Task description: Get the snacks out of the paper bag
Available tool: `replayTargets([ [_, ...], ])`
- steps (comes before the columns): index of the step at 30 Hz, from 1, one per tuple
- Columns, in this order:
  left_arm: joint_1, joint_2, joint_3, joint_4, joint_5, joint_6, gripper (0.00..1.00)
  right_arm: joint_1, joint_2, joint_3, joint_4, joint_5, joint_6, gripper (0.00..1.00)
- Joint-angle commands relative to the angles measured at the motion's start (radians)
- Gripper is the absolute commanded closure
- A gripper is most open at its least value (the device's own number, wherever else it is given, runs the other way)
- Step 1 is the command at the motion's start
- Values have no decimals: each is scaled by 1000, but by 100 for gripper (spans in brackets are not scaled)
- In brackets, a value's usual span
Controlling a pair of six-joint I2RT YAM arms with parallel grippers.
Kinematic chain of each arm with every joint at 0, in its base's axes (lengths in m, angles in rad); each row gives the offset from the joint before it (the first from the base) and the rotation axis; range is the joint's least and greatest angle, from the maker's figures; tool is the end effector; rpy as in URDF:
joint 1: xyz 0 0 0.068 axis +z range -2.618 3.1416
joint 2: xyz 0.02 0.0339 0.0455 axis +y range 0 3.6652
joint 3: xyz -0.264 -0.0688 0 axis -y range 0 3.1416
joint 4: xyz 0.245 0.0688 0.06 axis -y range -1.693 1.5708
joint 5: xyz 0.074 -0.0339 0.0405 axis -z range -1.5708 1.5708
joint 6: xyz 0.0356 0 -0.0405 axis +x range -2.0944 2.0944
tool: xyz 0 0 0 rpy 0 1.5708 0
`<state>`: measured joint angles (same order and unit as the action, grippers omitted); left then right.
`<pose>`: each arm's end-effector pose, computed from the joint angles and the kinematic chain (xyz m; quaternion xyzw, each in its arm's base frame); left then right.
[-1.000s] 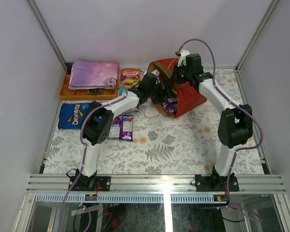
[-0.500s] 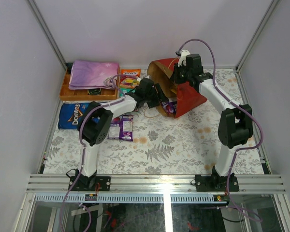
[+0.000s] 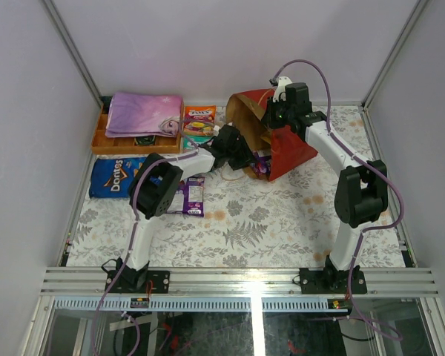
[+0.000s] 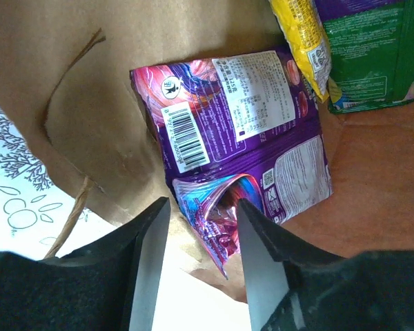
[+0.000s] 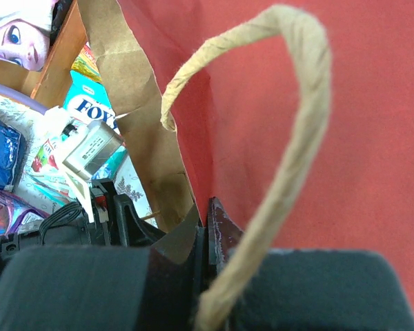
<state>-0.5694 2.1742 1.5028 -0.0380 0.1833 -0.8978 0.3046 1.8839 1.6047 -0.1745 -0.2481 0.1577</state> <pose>0.4022 -0.2651 0.1544 -0.1102 0.8989 -0.3401 0.2531 0.4275 0.1436 0.3073 -0.1271 0.8344 0.2226 0.4879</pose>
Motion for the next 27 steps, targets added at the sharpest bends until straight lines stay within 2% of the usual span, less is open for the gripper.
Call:
replayTargets([
  [1,2,27,20,35,-2,3,60,4,-40,8,61,-26,22,100],
  [9,-11,103,86,33,21,-7,64,4,-58,-31,79,-22,43,100],
  [11,-15,130,113,32,29,-9,73,4,-64,-43,79,-5,48,100],
  [15,-20,184,199,14,46,-2,100,3,-87,-86,92,52,66,100],
  [27,-54,500,735,-136,116,22,100,-28,-196,-271,101,399,199,100],
])
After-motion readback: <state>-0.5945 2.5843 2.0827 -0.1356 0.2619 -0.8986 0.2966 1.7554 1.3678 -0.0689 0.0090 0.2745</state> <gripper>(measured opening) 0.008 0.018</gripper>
